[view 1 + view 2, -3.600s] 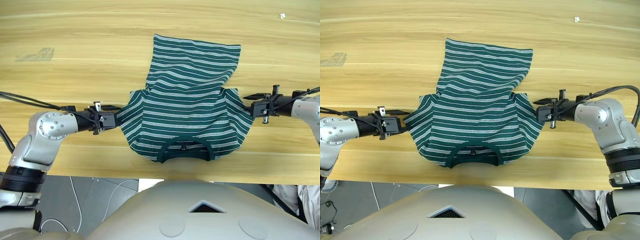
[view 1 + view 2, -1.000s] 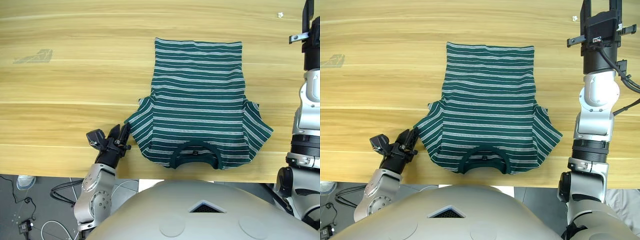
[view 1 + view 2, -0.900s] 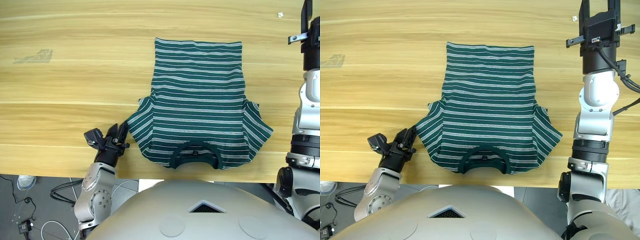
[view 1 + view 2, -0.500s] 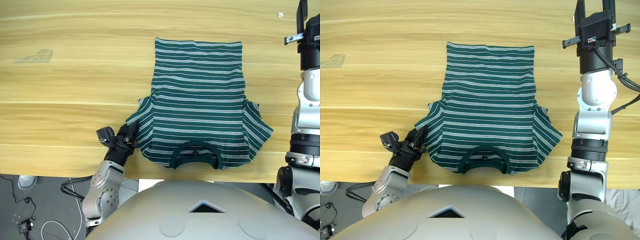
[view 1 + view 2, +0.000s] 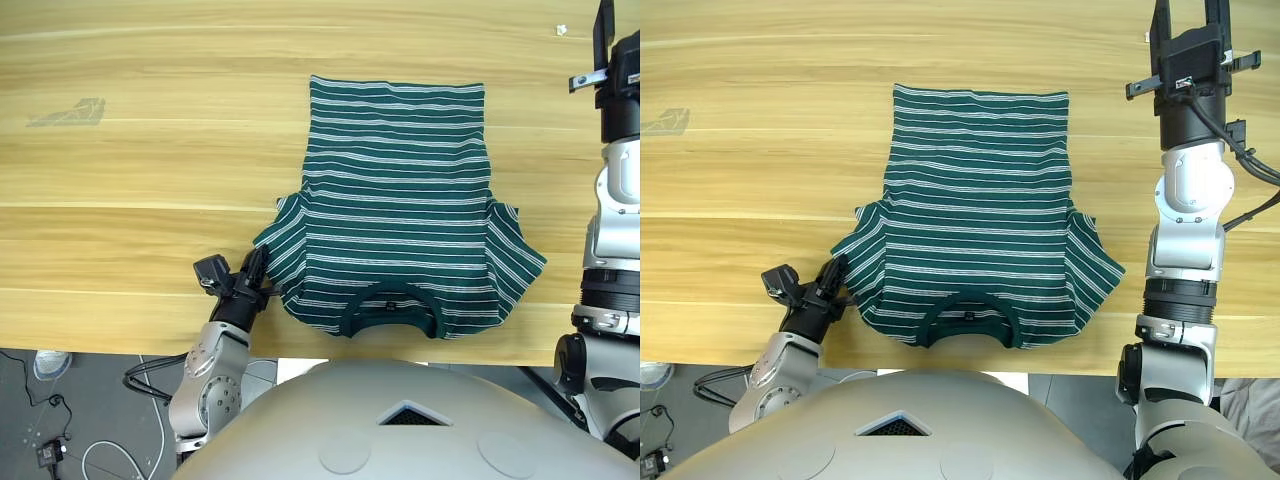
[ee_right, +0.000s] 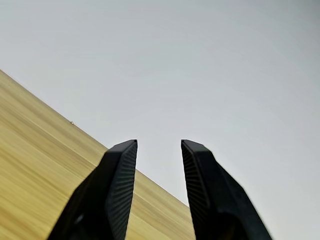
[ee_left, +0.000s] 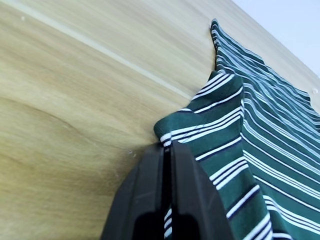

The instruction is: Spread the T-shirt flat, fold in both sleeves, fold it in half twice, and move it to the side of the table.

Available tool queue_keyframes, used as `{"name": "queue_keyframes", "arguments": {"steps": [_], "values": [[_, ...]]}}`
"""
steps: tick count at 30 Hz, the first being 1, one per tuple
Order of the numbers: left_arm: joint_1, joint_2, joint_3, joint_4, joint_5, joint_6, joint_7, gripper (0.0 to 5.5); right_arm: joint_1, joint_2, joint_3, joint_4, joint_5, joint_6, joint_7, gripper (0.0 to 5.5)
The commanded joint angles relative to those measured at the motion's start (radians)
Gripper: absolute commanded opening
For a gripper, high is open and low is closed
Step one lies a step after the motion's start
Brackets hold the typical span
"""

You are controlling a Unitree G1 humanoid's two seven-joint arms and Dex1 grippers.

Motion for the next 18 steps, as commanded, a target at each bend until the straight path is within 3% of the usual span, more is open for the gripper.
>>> {"name": "queue_keyframes", "arguments": {"steps": [1, 7, 18], "values": [[0.001, -0.014, 0.014, 0.015, 0.001, -0.01, 0.008, 0.05, 0.007, -0.017, 0.003, 0.017, -0.005, -0.005, 0.015, 1.63], [0.013, -0.014, -0.01, -0.002, 0.055, -0.111, -0.044, 0.05, 0.005, -0.012, 0.006, 0.02, -0.004, -0.004, 0.015, 1.63], [0.06, 0.127, -0.272, -0.034, 0.351, -0.394, -0.233, 0.05, -0.013, -0.007, 0.018, 0.032, -0.001, -0.006, 0.018, 1.63]]}}
